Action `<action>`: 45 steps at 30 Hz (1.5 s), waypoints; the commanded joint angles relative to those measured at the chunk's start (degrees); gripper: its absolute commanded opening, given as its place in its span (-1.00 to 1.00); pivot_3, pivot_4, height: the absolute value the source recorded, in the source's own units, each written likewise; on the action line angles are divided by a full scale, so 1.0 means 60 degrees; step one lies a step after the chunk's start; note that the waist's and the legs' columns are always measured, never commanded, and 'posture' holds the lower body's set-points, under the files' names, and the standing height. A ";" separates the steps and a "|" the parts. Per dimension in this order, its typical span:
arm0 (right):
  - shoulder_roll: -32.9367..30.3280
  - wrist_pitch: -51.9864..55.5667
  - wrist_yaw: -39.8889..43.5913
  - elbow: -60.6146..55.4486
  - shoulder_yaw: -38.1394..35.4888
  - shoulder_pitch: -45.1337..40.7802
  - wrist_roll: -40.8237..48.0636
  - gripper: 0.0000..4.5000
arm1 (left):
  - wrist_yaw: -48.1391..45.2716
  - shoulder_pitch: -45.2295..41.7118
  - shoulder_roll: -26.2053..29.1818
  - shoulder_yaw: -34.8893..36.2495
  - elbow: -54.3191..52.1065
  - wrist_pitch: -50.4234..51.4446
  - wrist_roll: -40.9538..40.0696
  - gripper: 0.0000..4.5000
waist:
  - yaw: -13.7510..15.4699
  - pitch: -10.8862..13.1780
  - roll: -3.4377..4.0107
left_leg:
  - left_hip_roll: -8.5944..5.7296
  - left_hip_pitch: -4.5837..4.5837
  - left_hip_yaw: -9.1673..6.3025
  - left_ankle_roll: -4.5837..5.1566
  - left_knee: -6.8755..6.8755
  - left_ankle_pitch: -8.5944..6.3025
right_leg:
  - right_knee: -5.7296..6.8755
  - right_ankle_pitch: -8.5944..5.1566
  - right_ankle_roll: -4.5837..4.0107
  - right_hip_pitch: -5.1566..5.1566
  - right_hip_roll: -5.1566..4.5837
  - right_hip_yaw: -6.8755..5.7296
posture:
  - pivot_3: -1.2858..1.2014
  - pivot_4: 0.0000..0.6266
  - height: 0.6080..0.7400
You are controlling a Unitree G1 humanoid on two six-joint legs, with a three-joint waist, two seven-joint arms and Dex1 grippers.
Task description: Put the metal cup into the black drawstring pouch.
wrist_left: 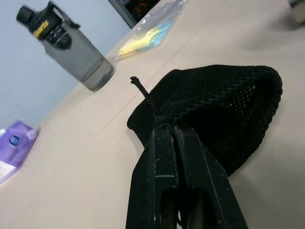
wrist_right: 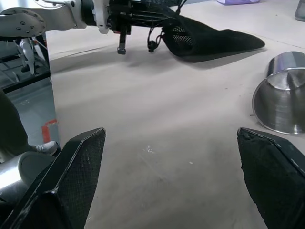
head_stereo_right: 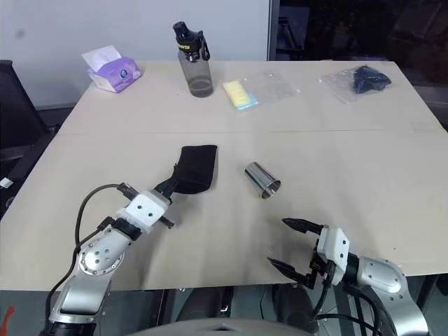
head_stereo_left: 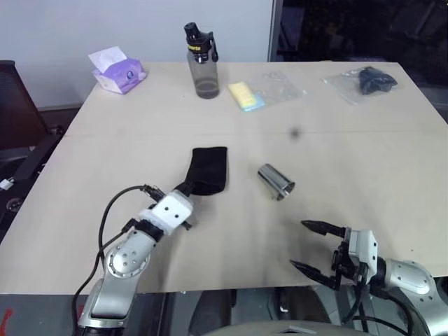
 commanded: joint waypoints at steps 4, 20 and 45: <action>0.0559 0.0858 -0.1536 -0.0580 -0.0458 -0.1263 0.0270 1.00 | -0.0321 -0.0963 -0.0634 0.0234 -0.1150 0.2279 -0.1936 -0.99 | -0.0001 0.0000 0.0000 | -0.0003 0.0001 -0.0001 0.0000 0.0017 0.0000 | 0.0006 0.0002 0.0002 0.0007 0.0003 0.0001 | 0.03 -0.52 1.00; 0.1637 0.2040 -0.4543 0.1462 0.0126 -0.3648 -0.2505 1.00 | 0.0045 -0.2791 -0.1251 0.0115 -0.2780 0.6746 -0.4244 -0.99 | -0.0024 -0.0002 -0.0003 | -0.0030 0.0003 -0.0022 0.0000 0.0018 0.0002 | 0.0011 0.0008 -0.0011 0.0016 0.0026 0.0003 | 0.03 -0.52 1.00; 0.2574 0.1522 -0.3326 0.1030 -0.0094 -0.4183 -0.0690 -0.98 | 0.1426 -0.5149 -0.2329 0.0917 -0.1636 0.9406 -0.5537 -1.00 | -0.0220 -0.0001 -0.0004 | -0.0034 -0.0001 -0.0047 0.0000 0.0020 0.0003 | 0.0011 0.0043 -0.0009 0.0020 0.0037 -0.0001 | 0.03 -0.52 1.00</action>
